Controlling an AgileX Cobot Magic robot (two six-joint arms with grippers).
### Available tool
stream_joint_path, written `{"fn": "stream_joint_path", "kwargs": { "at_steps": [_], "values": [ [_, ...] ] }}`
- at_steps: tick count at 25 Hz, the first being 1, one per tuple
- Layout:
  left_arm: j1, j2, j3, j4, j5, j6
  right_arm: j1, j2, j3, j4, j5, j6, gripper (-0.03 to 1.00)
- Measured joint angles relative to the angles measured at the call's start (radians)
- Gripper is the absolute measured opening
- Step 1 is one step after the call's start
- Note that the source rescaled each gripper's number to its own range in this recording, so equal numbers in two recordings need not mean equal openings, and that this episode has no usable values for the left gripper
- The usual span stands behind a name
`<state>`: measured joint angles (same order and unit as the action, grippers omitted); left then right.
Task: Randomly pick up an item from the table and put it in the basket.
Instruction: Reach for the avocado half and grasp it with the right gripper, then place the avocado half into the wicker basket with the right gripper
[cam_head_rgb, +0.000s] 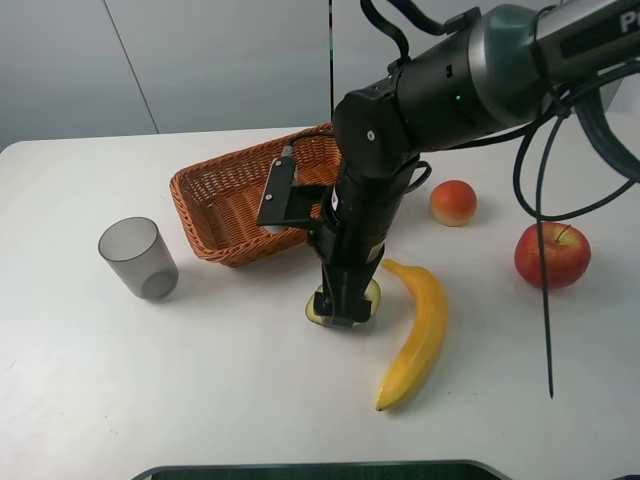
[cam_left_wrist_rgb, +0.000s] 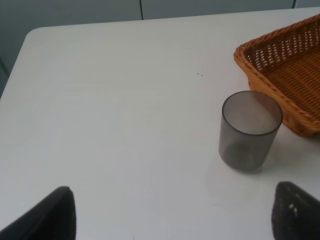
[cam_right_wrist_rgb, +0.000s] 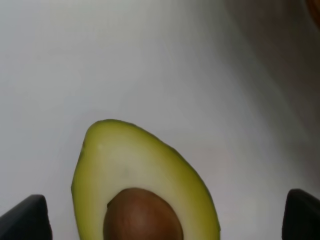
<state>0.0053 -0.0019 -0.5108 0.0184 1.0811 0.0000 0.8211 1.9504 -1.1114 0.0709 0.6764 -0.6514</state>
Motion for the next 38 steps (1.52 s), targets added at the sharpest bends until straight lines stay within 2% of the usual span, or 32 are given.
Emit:
{"fn": "stream_joint_path", "kwargs": {
  "at_steps": [24, 25, 26, 27, 28, 38],
  "values": [
    [0.0, 0.0, 0.0, 0.0, 0.0, 0.0, -0.002, 0.067, 0.056, 0.002, -0.087, 0.009, 1.0],
    [0.0, 0.0, 0.0, 0.0, 0.0, 0.0, -0.002, 0.067, 0.056, 0.002, -0.087, 0.01, 0.89],
    [0.0, 0.0, 0.0, 0.0, 0.0, 0.0, -0.002, 0.067, 0.056, 0.002, -0.087, 0.01, 0.66],
    [0.0, 0.0, 0.0, 0.0, 0.0, 0.0, -0.002, 0.067, 0.056, 0.002, -0.087, 0.01, 0.29],
    [0.0, 0.0, 0.0, 0.0, 0.0, 0.0, -0.002, 0.067, 0.056, 0.002, -0.087, 0.01, 0.0],
    [0.0, 0.0, 0.0, 0.0, 0.0, 0.0, -0.002, 0.067, 0.056, 0.021, -0.087, 0.011, 0.02]
  ]
}}
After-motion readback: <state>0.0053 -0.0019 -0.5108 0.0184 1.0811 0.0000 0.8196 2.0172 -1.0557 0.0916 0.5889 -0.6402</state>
